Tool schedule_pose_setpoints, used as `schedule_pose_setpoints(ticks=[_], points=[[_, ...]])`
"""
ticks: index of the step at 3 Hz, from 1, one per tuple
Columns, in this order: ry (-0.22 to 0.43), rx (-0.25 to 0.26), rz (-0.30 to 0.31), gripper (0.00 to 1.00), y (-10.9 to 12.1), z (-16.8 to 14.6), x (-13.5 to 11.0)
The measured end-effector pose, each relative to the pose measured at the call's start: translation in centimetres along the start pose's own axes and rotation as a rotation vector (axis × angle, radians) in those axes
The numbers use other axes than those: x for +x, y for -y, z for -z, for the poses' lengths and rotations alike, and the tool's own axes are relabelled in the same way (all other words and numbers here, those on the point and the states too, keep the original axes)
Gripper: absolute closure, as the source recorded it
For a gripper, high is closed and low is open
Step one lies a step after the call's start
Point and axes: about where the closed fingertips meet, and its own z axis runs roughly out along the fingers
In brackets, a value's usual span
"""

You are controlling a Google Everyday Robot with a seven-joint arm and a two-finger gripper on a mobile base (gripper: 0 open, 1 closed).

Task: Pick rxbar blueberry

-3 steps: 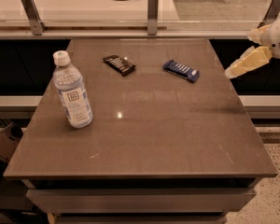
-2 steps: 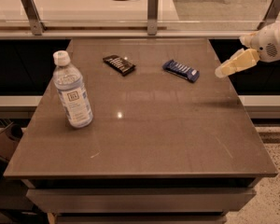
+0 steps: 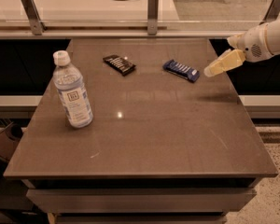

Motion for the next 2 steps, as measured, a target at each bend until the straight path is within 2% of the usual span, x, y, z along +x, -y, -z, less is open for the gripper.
schedule_pose_setpoints(ticks=[2], points=[[0.035, -0.012, -0.016, 0.00, -0.2, -5.3, -0.1]])
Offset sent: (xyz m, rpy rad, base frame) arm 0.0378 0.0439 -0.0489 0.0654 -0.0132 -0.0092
